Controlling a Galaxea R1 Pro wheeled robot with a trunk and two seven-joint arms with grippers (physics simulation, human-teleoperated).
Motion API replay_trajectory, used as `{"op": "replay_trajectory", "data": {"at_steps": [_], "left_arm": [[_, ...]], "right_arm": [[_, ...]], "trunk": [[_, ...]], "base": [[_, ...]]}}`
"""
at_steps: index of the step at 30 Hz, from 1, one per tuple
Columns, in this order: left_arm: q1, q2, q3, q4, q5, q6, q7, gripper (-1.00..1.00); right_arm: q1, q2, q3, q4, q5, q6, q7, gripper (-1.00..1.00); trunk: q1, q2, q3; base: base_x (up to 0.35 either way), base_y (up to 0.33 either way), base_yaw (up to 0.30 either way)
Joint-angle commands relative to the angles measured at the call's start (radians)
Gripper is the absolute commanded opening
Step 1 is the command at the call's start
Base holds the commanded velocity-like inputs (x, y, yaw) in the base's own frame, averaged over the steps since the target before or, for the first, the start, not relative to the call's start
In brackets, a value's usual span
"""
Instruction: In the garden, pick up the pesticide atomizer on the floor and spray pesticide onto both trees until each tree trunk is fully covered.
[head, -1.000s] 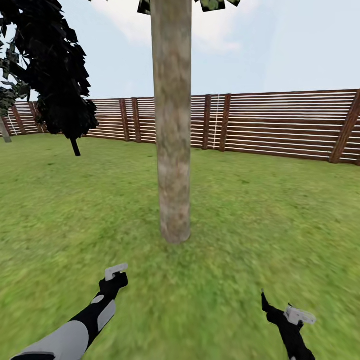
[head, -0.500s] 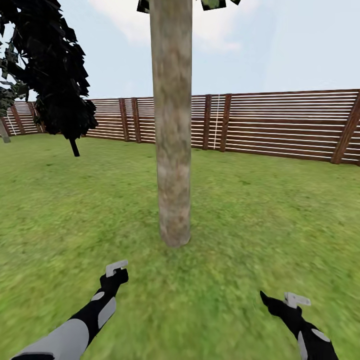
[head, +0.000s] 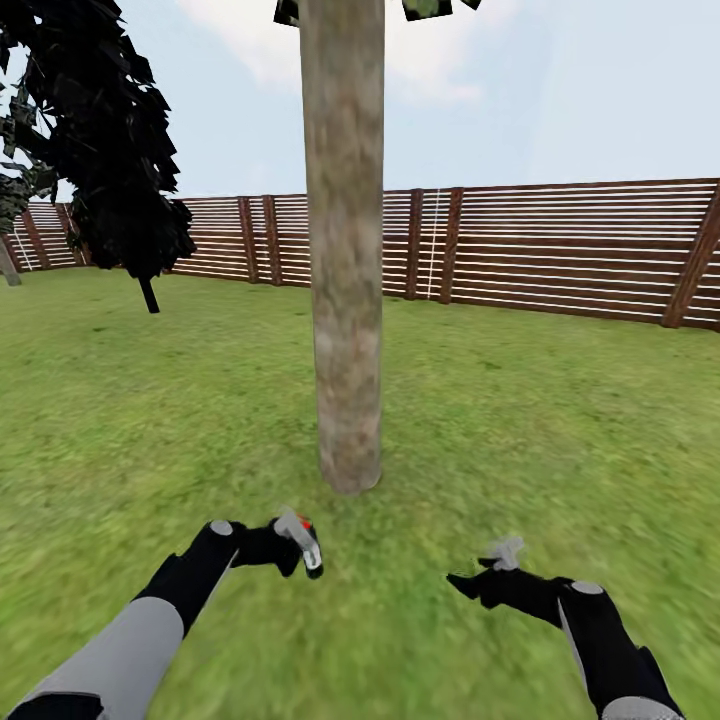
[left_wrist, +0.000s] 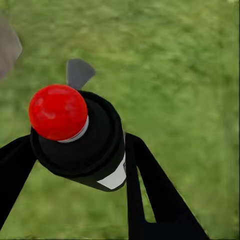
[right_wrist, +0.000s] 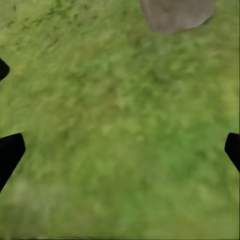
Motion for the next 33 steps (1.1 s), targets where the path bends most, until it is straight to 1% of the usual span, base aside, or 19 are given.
{"op": "replay_trajectory", "data": {"at_steps": [1, 2, 3, 4, 6, 7, 9, 11, 12, 13, 14, 15, 16, 17, 19, 21, 24, 29, 33], "left_arm": [[-0.005, 0.000, 0.001, -0.001, -0.067, 0.000, -0.088, -1.00], [-0.007, 0.000, 0.001, -0.002, -0.099, 0.001, -0.132, -1.00], [-0.008, 0.000, 0.001, -0.002, -0.121, 0.000, -0.171, -1.00], [-0.009, 0.001, 0.001, -0.001, -0.135, -0.001, -0.205, -1.00], [-0.009, 0.007, 0.001, -0.002, -0.150, -0.005, -0.276, -1.00], [-0.010, 0.012, 0.000, -0.002, -0.154, -0.012, -0.313, -1.00], [-0.010, 0.020, 0.000, -0.002, -0.159, -0.025, -0.367, -1.00], [-0.010, 0.023, -0.009, -0.002, -0.176, -0.032, -0.393, -1.00], [-0.010, 0.023, -0.023, -0.002, -0.224, -0.033, -0.401, -1.00], [-0.010, 0.022, -0.029, -0.002, -0.262, -0.034, -0.407, -1.00], [-0.010, 0.020, -0.033, -0.002, -0.303, -0.034, -0.419, -1.00], [-0.010, 0.018, -0.037, -0.003, -0.344, -0.034, -0.441, -1.00], [-0.011, 0.018, -0.038, -0.007, -0.366, -0.034, -0.457, -1.00], [-0.011, 0.017, -0.039, -0.014, -0.377, -0.034, -0.465, -1.00], [-0.011, 0.017, -0.040, -0.022, -0.385, -0.033, -0.471, -1.00], [-0.011, 0.007, -0.040, -0.024, -0.388, -0.031, -0.474, -1.00], [-0.022, -0.020, -0.040, -0.025, -0.391, -0.030, -0.478, -1.00], [-0.032, -0.067, -0.042, -0.025, -0.393, -0.029, -0.483, -1.00], [-0.045, -0.095, -0.043, -0.026, -0.394, -0.028, -0.484, -1.00]], "right_arm": [[-0.003, 0.000, 0.026, -0.003, 0.001, 0.003, 0.054, 1.00], [-0.009, 0.000, 0.050, -0.006, 0.001, 0.004, 0.086, 1.00], [-0.013, 0.001, 0.077, -0.009, 0.001, 0.004, 0.115, 1.00], [-0.016, 0.001, 0.098, -0.011, 0.001, 0.005, 0.139, 1.00], [-0.019, 0.001, 0.122, -0.015, 0.000, 0.006, 0.175, 1.00], [-0.019, 0.001, 0.128, -0.019, 0.000, 0.007, 0.188, -1.00], [-0.020, 0.001, 0.136, -0.033, 0.000, 0.007, 0.204, -1.00], [-0.021, 0.003, 0.140, -0.041, 0.000, 0.007, 0.212, -1.00], [-0.021, 0.005, 0.154, -0.044, 0.000, 0.007, 0.214, -1.00], [-0.021, 0.005, 0.174, -0.045, 0.000, 0.007, 0.215, -1.00], [-0.021, 0.005, 0.203, -0.046, 0.000, 0.007, 0.216, -1.00], [-0.021, 0.005, 0.245, -0.047, 0.000, 0.007, 0.216, -1.00], [-0.021, 0.006, 0.270, -0.047, 0.000, 0.007, 0.216, -1.00], [-0.021, 0.007, 0.284, -0.048, 0.000, 0.007, 0.217, -1.00], [-0.021, 0.009, 0.294, -0.050, 0.000, 0.007, 0.219, -1.00], [-0.021, 0.012, 0.297, -0.086, -0.001, 0.007, 0.249, -1.00], [-0.021, 0.013, 0.299, -0.135, -0.001, 0.007, 0.289, -1.00], [-0.021, 0.015, 0.300, -0.141, -0.001, 0.007, 0.295, -1.00], [-0.021, 0.034, 0.309, -0.142, -0.001, 0.007, 0.295, -1.00]], "trunk": [[0.000, 0.000, 0.000], [0.000, 0.000, 0.000], [0.000, 0.000, 0.000], [0.000, 0.000, 0.000], [0.000, 0.000, 0.000], [0.000, 0.000, 0.000], [0.000, 0.000, 0.000], [0.000, 0.000, 0.000], [0.000, 0.000, 0.000], [0.000, 0.000, 0.000], [0.000, 0.000, 0.000], [0.000, 0.000, 0.000], [0.000, 0.000, 0.000], [0.000, 0.000, 0.000], [0.000, 0.000, 0.000], [0.000, 0.000, 0.000], [0.000, 0.000, 0.000], [0.000, 0.000, 0.000], [0.000, 0.000, 0.000]], "base": [[0.000, 0.000, 0.000], [0.000, 0.000, 0.000], [0.000, 0.000, 0.000], [0.000, 0.000, 0.000], [0.000, 0.000, 0.000], [0.000, 0.000, 0.000], [0.000, 0.000, 0.000], [0.000, 0.000, 0.000], [0.000, 0.000, 0.000], [0.000, 0.000, 0.000], [0.000, 0.000, 0.000], [0.000, 0.000, 0.000], [0.000, 0.000, 0.000], [0.000, 0.000, 0.000], [0.000, 0.000, 0.000], [0.000, 0.000, 0.000], [0.000, 0.000, 0.000], [0.000, 0.000, 0.000], [0.000, 0.000, 0.000]]}}
